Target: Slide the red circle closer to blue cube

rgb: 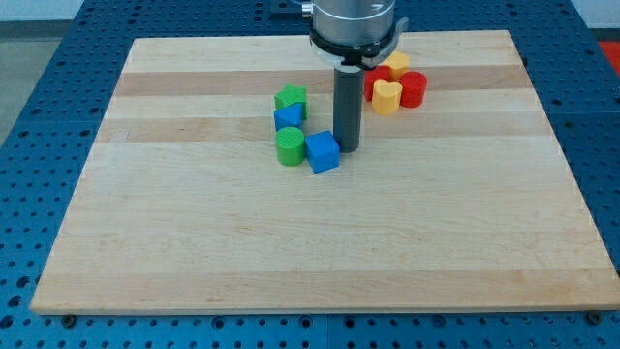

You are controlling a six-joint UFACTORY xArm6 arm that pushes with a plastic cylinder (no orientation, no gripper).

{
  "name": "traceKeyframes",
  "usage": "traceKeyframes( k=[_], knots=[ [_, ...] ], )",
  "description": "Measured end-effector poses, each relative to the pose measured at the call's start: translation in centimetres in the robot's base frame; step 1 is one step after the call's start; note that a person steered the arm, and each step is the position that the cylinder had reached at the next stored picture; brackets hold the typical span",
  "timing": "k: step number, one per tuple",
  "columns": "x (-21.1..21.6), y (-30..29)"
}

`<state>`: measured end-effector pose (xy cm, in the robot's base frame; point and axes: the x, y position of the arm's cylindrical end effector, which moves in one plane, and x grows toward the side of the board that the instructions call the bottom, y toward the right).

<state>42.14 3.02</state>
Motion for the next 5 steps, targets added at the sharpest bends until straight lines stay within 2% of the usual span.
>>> traceKeyframes(
  k=[1, 3, 5],
  knots=[
    [0.8, 1.8],
    [7.4, 2.8],
    [8.4, -1.4]
  ],
)
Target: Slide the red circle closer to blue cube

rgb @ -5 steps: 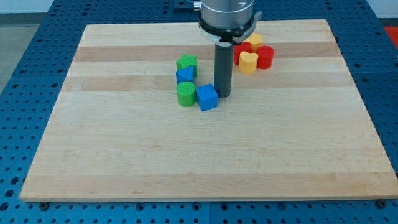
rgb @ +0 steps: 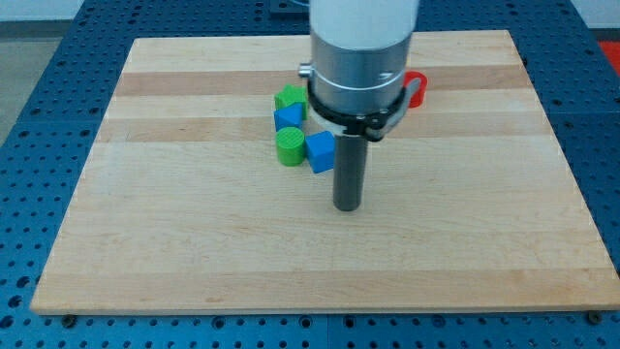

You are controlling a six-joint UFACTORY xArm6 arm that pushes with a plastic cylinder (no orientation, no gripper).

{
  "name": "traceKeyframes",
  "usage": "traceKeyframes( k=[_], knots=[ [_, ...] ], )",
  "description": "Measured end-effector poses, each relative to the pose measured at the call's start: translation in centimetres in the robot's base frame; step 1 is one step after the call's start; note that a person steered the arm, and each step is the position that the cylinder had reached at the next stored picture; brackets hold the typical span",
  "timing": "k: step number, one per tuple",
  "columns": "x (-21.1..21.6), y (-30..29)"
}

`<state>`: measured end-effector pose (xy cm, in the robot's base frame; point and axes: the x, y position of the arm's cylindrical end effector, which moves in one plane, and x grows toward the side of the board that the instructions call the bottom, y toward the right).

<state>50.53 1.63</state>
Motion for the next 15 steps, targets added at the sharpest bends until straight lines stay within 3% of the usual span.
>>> traceKeyframes(
  k=[2, 5, 10, 15],
  knots=[
    [-0.9, -4.7],
    [-3.4, -6.9],
    [-4.6, -9.3],
    [-6.7, -7.9]
  ],
)
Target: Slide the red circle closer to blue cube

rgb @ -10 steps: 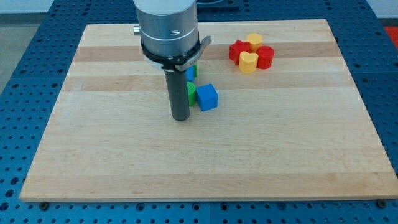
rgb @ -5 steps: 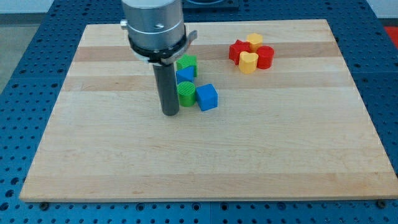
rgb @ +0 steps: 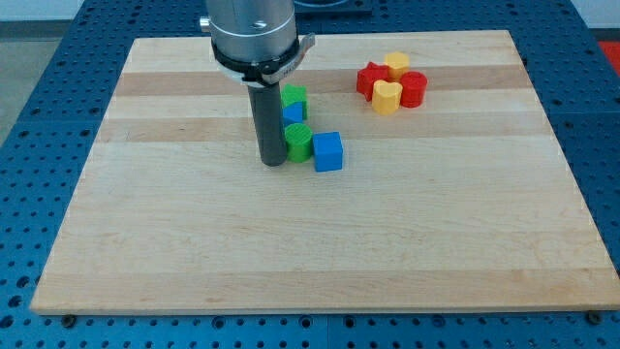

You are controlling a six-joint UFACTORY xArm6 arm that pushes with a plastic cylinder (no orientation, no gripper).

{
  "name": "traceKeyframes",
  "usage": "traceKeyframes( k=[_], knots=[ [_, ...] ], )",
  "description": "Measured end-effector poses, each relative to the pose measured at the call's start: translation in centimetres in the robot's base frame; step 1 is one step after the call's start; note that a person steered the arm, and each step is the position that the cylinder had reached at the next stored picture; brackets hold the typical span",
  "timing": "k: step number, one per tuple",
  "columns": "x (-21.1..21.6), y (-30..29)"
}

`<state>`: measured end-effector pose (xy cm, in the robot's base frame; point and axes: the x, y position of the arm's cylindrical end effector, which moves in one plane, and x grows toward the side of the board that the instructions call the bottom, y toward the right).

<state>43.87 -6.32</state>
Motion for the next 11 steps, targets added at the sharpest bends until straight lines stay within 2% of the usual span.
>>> traceKeyframes(
  k=[2, 4, 5, 6, 9, 11],
  knots=[
    [4.7, 1.3],
    [5.2, 15.6],
    [4.8, 20.9],
    [2.6, 22.2],
    [-4.8, 21.0],
    [-5.1, 17.7]
  ],
)
